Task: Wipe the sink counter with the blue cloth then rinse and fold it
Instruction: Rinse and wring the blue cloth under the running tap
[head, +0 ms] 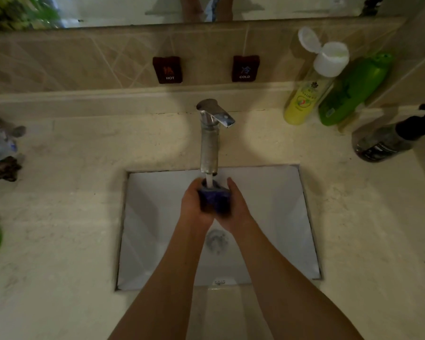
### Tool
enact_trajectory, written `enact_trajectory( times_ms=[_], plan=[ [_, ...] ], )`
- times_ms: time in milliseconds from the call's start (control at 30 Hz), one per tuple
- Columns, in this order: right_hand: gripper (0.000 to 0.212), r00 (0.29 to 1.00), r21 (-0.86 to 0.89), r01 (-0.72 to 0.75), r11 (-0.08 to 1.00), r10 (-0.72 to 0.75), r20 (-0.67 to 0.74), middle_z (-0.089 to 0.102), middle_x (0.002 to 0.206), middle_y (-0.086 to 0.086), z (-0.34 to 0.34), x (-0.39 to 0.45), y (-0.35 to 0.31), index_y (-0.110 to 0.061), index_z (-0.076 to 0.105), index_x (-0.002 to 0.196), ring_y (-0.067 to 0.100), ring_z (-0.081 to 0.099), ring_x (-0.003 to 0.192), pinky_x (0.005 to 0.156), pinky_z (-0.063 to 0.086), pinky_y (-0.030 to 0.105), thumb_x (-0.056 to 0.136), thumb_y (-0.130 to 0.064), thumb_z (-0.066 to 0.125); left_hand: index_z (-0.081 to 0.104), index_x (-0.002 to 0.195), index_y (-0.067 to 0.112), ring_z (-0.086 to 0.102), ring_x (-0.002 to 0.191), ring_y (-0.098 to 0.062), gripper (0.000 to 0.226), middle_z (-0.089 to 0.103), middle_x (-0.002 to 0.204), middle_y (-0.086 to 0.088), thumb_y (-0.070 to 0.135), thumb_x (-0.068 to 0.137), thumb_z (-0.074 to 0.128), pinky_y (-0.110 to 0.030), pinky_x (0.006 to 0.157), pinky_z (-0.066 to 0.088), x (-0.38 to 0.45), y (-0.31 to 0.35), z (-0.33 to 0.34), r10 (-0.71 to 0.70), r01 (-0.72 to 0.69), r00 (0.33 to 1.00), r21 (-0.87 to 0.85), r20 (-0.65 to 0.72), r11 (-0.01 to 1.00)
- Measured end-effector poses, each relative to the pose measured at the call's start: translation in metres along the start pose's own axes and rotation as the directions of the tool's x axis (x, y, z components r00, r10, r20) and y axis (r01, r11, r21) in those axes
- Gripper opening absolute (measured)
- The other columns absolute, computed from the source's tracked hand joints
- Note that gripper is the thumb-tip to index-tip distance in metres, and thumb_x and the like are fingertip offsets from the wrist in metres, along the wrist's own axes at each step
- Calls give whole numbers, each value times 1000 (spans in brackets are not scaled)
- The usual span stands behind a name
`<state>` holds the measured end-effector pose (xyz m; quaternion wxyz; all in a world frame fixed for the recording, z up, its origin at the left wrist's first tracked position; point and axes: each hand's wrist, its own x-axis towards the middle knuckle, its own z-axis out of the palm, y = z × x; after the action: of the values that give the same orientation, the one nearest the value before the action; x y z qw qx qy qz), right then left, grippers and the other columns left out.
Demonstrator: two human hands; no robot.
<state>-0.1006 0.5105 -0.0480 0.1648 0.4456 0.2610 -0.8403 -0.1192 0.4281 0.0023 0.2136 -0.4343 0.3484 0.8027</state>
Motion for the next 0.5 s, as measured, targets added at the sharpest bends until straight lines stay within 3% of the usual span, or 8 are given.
enact_trajectory(
  times_ms=[67,167,233,300,333,400,500],
  plan=[
    [40,998,-26,62,998,-63,-2,65,114,23,8,0,4,1,65,116,35,63,104,103,47,44,101,-33,48,71,97,4,66,98,-32,21,69,104,-20,18,88,58,-45,95,53,6,1,-4,105,-92,993,182,-63,979],
    [32,991,-128,129,983,-133,-22,65,103,27,10,6,13,8,66,106,40,66,94,92,53,48,94,-20,55,71,97,14,69,88,-30,33,70,102,-16,35,76,58,-44,84,59,28,-5,-14,276,-176,954,521,-121,835],
    [27,975,-187,197,962,-212,-65,68,101,28,12,6,19,5,72,98,44,67,96,93,55,51,86,-16,61,65,95,11,65,80,-30,36,64,88,-11,38,71,61,-40,72,57,45,-12,-23,252,-156,962,540,-108,827],
    [18,957,-302,242,922,-278,-81,70,81,13,15,4,22,-13,77,78,33,67,83,79,56,42,81,-21,61,56,71,14,51,69,-26,27,50,71,-8,39,62,64,-36,64,44,38,-16,-17,118,-102,993,466,-7,879],
    [18,944,-404,247,881,-313,-105,71,78,6,15,4,23,-18,77,76,27,68,79,71,55,35,81,-24,60,56,69,18,51,68,-23,26,50,70,-6,41,62,65,-36,65,43,32,-16,-14,79,-71,997,441,0,894],
    [20,916,-538,266,800,-383,-117,75,90,1,13,1,27,-24,78,91,19,72,83,71,58,30,83,-28,59,60,82,26,58,75,-18,22,60,79,2,47,83,57,-35,73,47,30,-20,-13,70,-74,997,467,25,881],
    [33,818,-770,332,545,-573,-52,66,118,-4,9,1,35,-29,70,114,16,65,106,94,55,35,84,-39,61,54,87,35,60,91,-17,23,58,89,12,40,99,36,-37,83,52,40,-29,-22,225,-260,965,574,133,777]
  ],
)
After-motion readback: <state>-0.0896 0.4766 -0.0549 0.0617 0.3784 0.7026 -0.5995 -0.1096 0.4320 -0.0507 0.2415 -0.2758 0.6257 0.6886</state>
